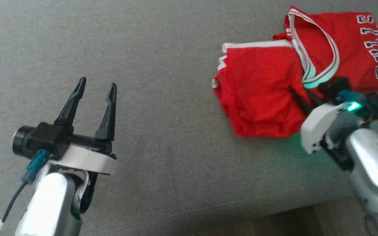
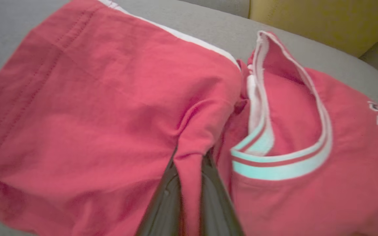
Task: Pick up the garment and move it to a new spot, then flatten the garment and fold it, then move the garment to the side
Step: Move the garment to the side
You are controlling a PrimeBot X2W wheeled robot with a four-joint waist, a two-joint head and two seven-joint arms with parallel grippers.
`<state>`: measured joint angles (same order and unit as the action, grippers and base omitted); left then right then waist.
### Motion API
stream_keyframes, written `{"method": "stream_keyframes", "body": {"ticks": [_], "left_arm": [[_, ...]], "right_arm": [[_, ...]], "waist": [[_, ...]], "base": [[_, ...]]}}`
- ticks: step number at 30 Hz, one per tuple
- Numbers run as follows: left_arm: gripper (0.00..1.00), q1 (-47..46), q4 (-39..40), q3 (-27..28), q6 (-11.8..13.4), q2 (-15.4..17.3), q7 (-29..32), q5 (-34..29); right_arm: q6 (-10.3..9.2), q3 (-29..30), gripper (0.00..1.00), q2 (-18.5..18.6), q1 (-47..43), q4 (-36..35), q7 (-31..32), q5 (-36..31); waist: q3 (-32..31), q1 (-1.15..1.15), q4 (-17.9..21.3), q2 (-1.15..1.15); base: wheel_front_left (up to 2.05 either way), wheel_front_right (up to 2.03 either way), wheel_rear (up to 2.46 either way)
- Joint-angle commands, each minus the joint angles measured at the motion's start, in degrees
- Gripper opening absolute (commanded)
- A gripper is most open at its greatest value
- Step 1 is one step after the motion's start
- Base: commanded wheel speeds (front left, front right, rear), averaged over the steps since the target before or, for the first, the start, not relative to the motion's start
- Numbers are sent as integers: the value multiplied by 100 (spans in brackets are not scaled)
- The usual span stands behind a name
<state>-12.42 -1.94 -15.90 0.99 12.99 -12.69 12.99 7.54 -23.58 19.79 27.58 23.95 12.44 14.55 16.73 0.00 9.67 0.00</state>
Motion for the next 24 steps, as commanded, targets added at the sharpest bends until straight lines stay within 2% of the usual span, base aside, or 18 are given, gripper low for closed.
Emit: {"method": "stream_keyframes", "body": {"ticks": [1,8,11,17,24], "left_arm": [[100,-277,247,200,17,169,16,-69],[100,-434,321,162,-13,220,48,-69],[100,-481,330,150,-17,237,42,-72],[100,-598,307,93,-57,231,28,-60],[100,-727,252,52,-80,209,-26,-31]], "right_arm": [[-5,26,0,309,119,-361,121,15],[-5,295,0,1376,564,-914,358,-45],[-5,587,0,1606,781,-864,417,15],[-5,1127,0,1567,981,-460,426,86],[-5,1323,0,1346,1010,142,169,99]], "waist": [[130,0,116,0],[360,0,167,0],[447,0,181,0],[595,0,125,0],[767,0,25,0]], "base": [[0,0,0],[0,0,0],[0,0,0],[0,0,0],[0,0,0]]}}
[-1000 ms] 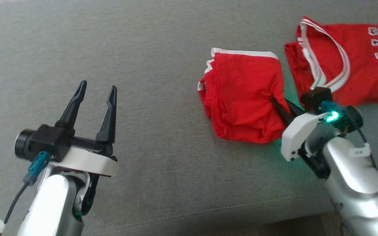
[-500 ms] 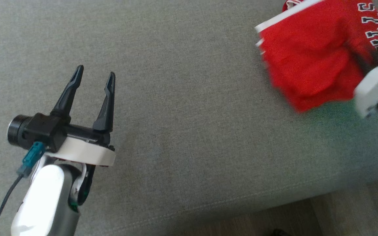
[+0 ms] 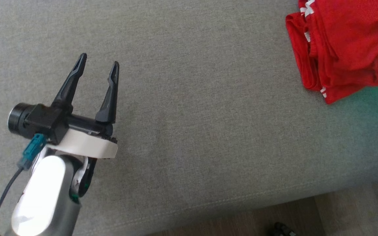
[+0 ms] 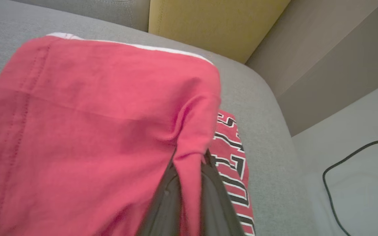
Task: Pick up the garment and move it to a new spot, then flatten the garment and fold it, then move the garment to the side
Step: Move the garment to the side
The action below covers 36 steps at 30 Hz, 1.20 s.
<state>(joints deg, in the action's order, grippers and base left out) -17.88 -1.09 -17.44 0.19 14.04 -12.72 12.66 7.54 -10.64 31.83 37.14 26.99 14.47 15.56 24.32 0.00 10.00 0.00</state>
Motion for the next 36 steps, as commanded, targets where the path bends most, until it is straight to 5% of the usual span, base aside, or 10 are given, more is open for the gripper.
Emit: {"method": "stream_keyframes", "body": {"ticks": [1,2,3,14,19,27,36], "left_arm": [[100,-189,164,204,2,107,-30,3],[100,-198,159,204,3,111,-36,3],[100,-209,154,202,4,115,-41,4],[100,-151,10,225,37,160,-87,75],[100,87,-81,303,158,170,-102,147],[100,398,-120,403,342,156,-99,251],[100,678,-123,530,501,164,-128,341]], "right_arm": [[-5,53,7,107,62,-88,-92,-1],[-5,71,31,76,70,-13,-140,-6],[-5,83,98,53,79,59,-181,-23],[-5,676,100,-280,20,128,-830,-141],[-5,1219,100,-1014,-553,-1005,-1044,-325],[-5,1287,100,-2186,-1633,-2594,-941,-655],[-5,1012,100,-2767,-2199,-2796,-1059,-702]], "waist": [[33,0,-16,0],[55,0,-21,0],[71,0,-26,0],[-120,0,39,0],[-510,0,22,0],[-932,0,-331,0],[-1217,0,-789,0]], "base": [[0,0,0],[0,0,0],[0,0,0],[0,0,0],[0,0,0],[0,0,0],[0,0,0]]}}
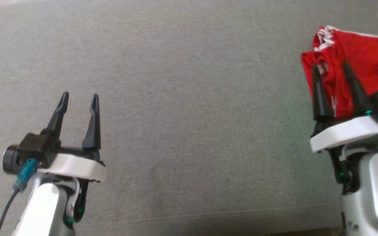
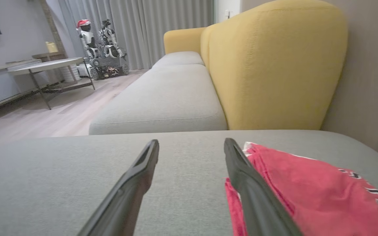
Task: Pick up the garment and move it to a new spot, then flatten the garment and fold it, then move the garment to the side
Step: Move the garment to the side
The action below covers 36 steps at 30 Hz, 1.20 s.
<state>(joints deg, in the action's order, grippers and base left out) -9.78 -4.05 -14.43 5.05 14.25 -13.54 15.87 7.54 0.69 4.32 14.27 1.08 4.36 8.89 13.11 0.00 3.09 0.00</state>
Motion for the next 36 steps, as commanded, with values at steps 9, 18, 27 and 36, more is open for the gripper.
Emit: {"method": "stream_keyframes", "body": {"ticks": [9,18,27,36], "left_arm": [[100,135,140,257,59,229,-61,53],[100,382,101,128,44,248,-16,76],[100,742,94,141,143,272,96,185],[100,927,125,144,215,281,188,278]], "right_arm": [[-5,-324,100,-130,-236,-19,-168,-43],[-5,-231,100,-143,-839,-203,-126,23],[-5,-183,100,-144,-1209,-382,10,65],[-5,-153,100,-144,-1404,-479,99,70]], "waist": [[-413,0,-241,0],[-760,0,-214,0],[-1091,0,-169,0],[-1266,0,-171,0]], "base": [[0,0,0],[0,0,0],[0,0,0],[0,0,0]]}}
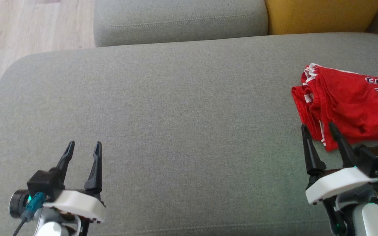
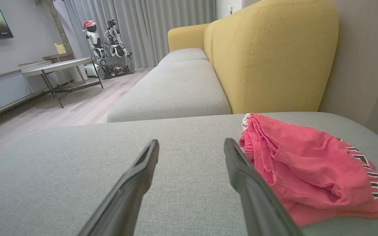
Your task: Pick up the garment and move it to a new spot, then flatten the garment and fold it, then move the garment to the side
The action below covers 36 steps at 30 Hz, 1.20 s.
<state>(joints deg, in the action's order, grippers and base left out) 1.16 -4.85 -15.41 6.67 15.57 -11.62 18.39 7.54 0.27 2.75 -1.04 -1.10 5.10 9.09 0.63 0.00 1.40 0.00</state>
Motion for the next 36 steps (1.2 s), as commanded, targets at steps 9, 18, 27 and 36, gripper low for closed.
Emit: {"method": "stream_keyframes", "body": {"ticks": [9,18,27,36], "left_arm": [[100,-113,251,236,106,172,77,72],[100,-155,249,210,133,177,94,106],[100,-201,198,198,145,184,49,138],[100,-220,146,181,158,198,5,163]], "right_arm": [[-5,-87,100,13,81,-317,68,44],[-5,-69,100,13,86,-322,80,61],[-5,-51,100,13,90,-301,69,93],[-5,-65,100,13,102,-298,82,101]], "waist": [[-35,0,-20,0],[20,0,-58,0],[44,0,-76,0],[68,0,-75,0]], "base": [[0,0,0],[0,0,0],[0,0,0],[0,0,0]]}}
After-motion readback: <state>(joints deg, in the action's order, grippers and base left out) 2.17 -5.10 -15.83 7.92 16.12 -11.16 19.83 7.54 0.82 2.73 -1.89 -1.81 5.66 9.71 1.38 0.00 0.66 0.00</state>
